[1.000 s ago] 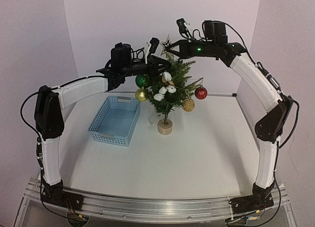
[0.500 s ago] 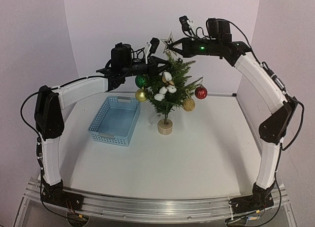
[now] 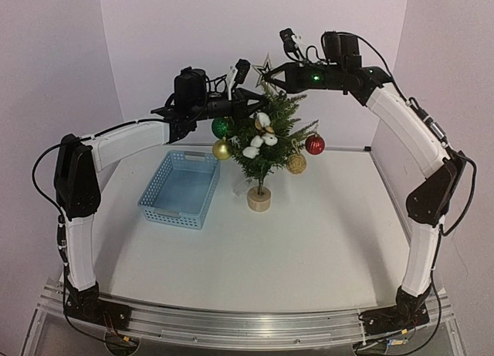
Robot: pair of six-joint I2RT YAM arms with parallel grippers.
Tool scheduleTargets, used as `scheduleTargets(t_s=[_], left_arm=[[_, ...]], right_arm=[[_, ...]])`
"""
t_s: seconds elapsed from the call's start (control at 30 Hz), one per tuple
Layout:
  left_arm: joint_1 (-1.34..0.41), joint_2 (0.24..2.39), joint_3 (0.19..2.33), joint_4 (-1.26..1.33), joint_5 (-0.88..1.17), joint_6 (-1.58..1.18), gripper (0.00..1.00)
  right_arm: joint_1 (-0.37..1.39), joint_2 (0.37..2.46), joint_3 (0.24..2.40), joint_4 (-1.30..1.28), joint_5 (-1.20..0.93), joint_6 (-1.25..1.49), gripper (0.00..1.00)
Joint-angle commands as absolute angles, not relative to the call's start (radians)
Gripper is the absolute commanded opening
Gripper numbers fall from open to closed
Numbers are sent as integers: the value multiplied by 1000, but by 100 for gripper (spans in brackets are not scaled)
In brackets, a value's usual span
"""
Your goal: Decorate the small christmas tree
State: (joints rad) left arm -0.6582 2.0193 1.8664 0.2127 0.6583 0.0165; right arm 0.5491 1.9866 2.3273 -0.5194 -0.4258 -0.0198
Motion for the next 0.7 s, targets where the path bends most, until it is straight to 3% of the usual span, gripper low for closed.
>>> scheduleTargets(t_s=[0.0,0.67], left_arm=[[-660,2026,1927,239,652,9,0],[-659,2030,1927,236,651,9,0]], right_arm=[[550,1951,2294,-522,-428,-28,0],[550,1961,2372,-499,-424,-48,0]])
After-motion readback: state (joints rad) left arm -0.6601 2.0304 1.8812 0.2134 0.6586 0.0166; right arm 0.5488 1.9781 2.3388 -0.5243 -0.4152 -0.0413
